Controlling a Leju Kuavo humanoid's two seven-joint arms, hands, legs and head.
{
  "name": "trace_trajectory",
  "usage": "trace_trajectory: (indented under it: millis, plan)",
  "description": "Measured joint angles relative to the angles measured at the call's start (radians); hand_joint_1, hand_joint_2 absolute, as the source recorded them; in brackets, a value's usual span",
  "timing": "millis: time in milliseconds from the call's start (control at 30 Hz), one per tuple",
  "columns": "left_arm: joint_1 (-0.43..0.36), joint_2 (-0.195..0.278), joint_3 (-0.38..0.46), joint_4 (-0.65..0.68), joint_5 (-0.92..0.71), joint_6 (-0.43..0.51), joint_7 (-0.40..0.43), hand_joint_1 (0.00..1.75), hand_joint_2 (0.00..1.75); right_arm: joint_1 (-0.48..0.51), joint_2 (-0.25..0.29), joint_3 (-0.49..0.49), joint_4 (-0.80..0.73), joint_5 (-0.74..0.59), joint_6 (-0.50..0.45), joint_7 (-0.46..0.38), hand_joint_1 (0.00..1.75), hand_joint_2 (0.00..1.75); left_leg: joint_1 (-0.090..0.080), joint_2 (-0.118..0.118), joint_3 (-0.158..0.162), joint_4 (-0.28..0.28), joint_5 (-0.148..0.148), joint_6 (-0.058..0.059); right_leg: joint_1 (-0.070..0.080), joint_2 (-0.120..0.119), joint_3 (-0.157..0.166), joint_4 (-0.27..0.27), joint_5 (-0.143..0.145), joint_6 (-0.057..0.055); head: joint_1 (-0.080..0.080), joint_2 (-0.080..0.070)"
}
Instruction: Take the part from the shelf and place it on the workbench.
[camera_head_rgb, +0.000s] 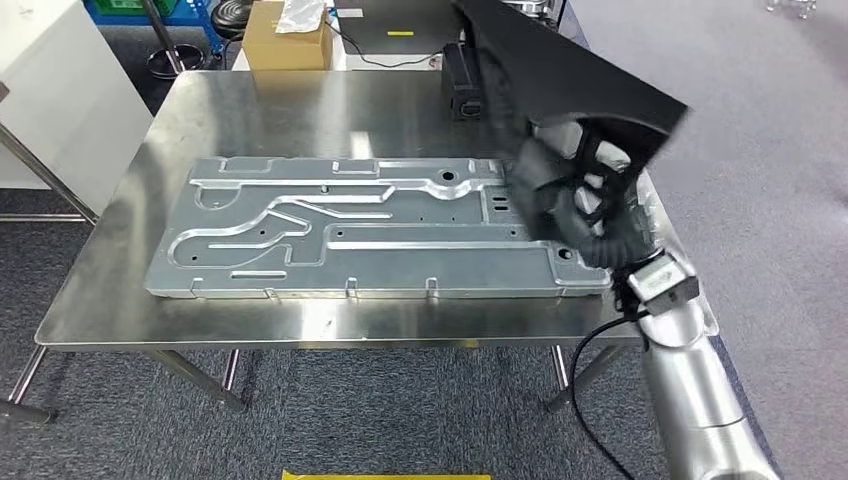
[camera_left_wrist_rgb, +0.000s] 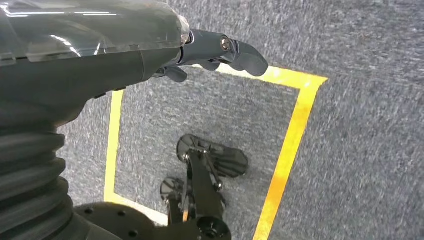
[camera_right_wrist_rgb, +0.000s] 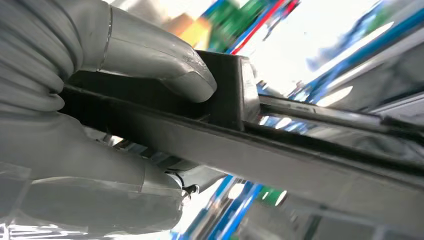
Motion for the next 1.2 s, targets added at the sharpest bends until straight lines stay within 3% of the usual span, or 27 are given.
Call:
trace_trajectory:
  millis: [67,100,133,167,200,267,300,367,467,533,600,633,667,733,800,833,967,1033,1100,1133,1167,1200]
  plan:
    - [0.001,0.000,0.000,0.000,-0.004,-0.001,-0.001,0.00,1.75,-0.025,-0.015,-0.013,0.044,0.029,-0.034,0.005,1.75,1.75,-0.001,0.000,0.001,-0.001,-0.002,0.006,-0.002,-0.001,-0.073,0.130,-0.056,0.008,0.002,0.000]
    - [0.001,0.000,0.000,0.000,-0.007,-0.002,-0.002,0.00,1.75,-0.033,-0.021,-0.016,0.064,0.055,-0.058,0.011,1.75,1.75,-0.001,0.000,0.002,0.000,-0.004,0.006,-0.002,-0.001,-0.110,0.189,-0.073,0.010,0.002,0.000]
    - [0.001,0.000,0.000,0.000,-0.011,-0.004,-0.003,0.00,1.75,-0.041,-0.027,-0.017,0.084,0.095,-0.093,0.021,1.75,1.75,-0.001,0.000,0.003,0.001,-0.006,0.007,-0.002,-0.001,-0.135,0.219,-0.069,0.011,0.002,0.000]
    - [0.001,0.000,0.000,0.000,-0.018,-0.007,-0.005,0.00,1.75,-0.052,-0.034,-0.016,0.106,0.154,-0.139,0.038,1.75,1.75,-0.001,-0.001,0.004,0.002,-0.008,0.006,-0.003,-0.002,-0.139,0.208,-0.044,0.011,0.002,0.000]
    - [0.000,0.000,0.000,0.000,-0.025,-0.011,-0.007,0.00,1.75,-0.069,-0.042,-0.013,0.129,0.224,-0.185,0.061,1.75,1.75,-0.001,-0.001,0.007,0.005,-0.012,0.005,-0.003,-0.002,-0.125,0.161,-0.004,0.009,0.002,0.000]
    - [0.000,0.000,0.000,0.000,-0.036,-0.019,-0.011,0.00,1.75,-0.125,-0.059,0.004,0.191,0.378,-0.256,0.116,1.75,1.75,-0.003,-0.002,0.010,0.012,-0.020,-0.002,-0.001,-0.003,-0.072,0.022,0.072,0.002,0.002,0.000]
    - [-0.002,0.001,-0.001,0.000,-0.041,-0.021,-0.012,0.00,1.75,-0.154,-0.066,0.017,0.224,0.436,-0.274,0.136,1.75,1.75,-0.005,-0.002,0.009,0.013,-0.023,-0.006,0.001,-0.002,-0.053,-0.025,0.091,-0.003,0.002,0.000]
    - [-0.005,0.002,-0.001,0.000,-0.046,-0.022,-0.013,0.00,1.75,-0.198,-0.073,0.042,0.286,0.506,-0.292,0.160,1.75,1.75,-0.007,-0.001,0.008,0.012,-0.025,-0.015,0.006,-0.002,-0.043,-0.053,0.096,-0.012,0.002,0.000]
    - [-0.007,0.003,-0.001,0.000,-0.052,-0.026,-0.014,0.00,1.75,-0.262,-0.071,0.092,0.369,0.628,-0.290,0.202,1.75,1.75,-0.008,-0.001,0.004,0.027,-0.038,-0.030,0.000,-0.002,-0.041,-0.060,0.099,-0.031,-0.001,0.000]
    - [-0.010,0.004,-0.002,0.000,-0.055,-0.030,-0.014,0.00,1.75,-0.328,-0.055,0.161,0.464,0.759,-0.279,0.244,1.75,1.75,-0.007,0.000,-0.040,0.120,-0.087,-0.038,-0.002,-0.003,-0.038,-0.062,0.099,-0.042,-0.004,0.000]
    - [-0.012,0.003,-0.002,0.000,-0.056,-0.034,-0.013,0.00,1.75,-0.387,-0.021,0.243,0.580,0.861,-0.267,0.273,1.75,1.75,-0.005,0.001,-0.113,0.259,-0.142,-0.042,0.001,-0.001,-0.038,-0.060,0.096,-0.048,-0.007,0.000]
    - [-0.012,0.003,-0.002,0.000,-0.056,-0.036,-0.012,0.00,1.75,-0.407,0.001,0.281,0.634,0.891,-0.261,0.279,1.75,1.75,-0.005,0.001,-0.138,0.299,-0.148,-0.042,0.003,0.001,-0.036,-0.059,0.094,-0.050,-0.007,0.000]
    - [-0.012,0.003,-0.002,0.000,-0.055,-0.038,-0.012,0.00,1.75,-0.423,0.024,0.314,0.681,0.913,-0.253,0.281,1.75,1.75,-0.005,0.001,-0.144,0.300,-0.133,-0.041,0.005,0.002,-0.034,-0.058,0.092,-0.052,-0.007,0.000]
    - [-0.013,0.003,-0.002,0.000,-0.052,-0.043,-0.013,0.00,1.75,-0.451,0.071,0.377,0.765,0.944,-0.233,0.279,1.75,1.75,-0.006,0.001,-0.102,0.189,-0.055,-0.032,0.009,0.003,-0.027,-0.056,0.085,-0.052,-0.007,0.000]
    - [-0.013,0.004,-0.001,0.000,-0.049,-0.049,-0.018,0.00,1.75,-0.477,0.115,0.430,0.836,0.963,-0.217,0.277,1.75,1.75,-0.011,0.001,-0.043,0.060,0.000,-0.022,0.013,0.002,-0.022,-0.054,0.078,-0.048,-0.007,0.000]
    - [-0.013,0.004,-0.001,0.000,-0.049,-0.051,-0.022,0.00,1.75,-0.487,0.134,0.451,0.864,0.968,-0.212,0.276,1.75,1.75,-0.013,0.001,-0.029,0.029,0.007,-0.019,0.014,0.001,-0.022,-0.054,0.076,-0.045,-0.006,0.000]
    - [-0.011,0.004,-0.001,0.000,-0.057,-0.058,-0.041,0.00,1.75,-0.510,0.199,0.520,0.952,0.978,-0.194,0.275,1.75,1.75,-0.009,0.000,-0.016,0.003,0.009,-0.007,0.015,-0.001,-0.022,-0.047,0.063,-0.027,-0.006,0.000]
    - [-0.012,0.002,-0.001,0.000,-0.060,-0.059,-0.047,0.00,1.75,-0.516,0.220,0.546,0.981,0.981,-0.192,0.279,1.75,1.75,-0.002,0.002,-0.008,-0.007,0.011,0.001,0.014,-0.001,-0.056,0.029,0.018,-0.019,-0.003,0.000]
    - [-0.013,0.002,-0.001,0.000,-0.065,-0.060,-0.050,0.00,1.75,-0.519,0.235,0.567,1.008,0.982,-0.190,0.283,1.75,1.75,-0.002,0.001,-0.006,-0.008,0.009,0.004,0.009,-0.002,-0.128,0.163,-0.037,-0.012,-0.002,0.000]
    - [-0.013,0.002,-0.001,0.000,-0.068,-0.061,-0.052,0.00,1.75,-0.519,0.240,0.575,1.021,0.982,-0.189,0.285,1.75,1.75,-0.002,0.001,-0.006,-0.007,0.007,0.004,0.007,-0.002,-0.158,0.212,-0.048,-0.009,-0.002,0.000]
    - [-0.013,0.002,-0.001,0.000,-0.071,-0.062,-0.054,0.00,1.75,-0.518,0.246,0.582,1.032,0.982,-0.186,0.289,1.31,1.31,-0.002,0.000,-0.005,-0.006,0.005,0.004,0.005,-0.002,-0.172,0.227,-0.038,-0.007,-0.001,0.000]
    - [-0.012,0.002,-0.001,0.000,-0.074,-0.063,-0.056,0.00,1.75,-0.518,0.251,0.588,1.041,0.980,-0.184,0.296,0.87,0.87,-0.002,-0.001,-0.003,-0.004,0.003,0.003,0.003,-0.002,-0.166,0.203,-0.011,-0.007,-0.001,0.000]
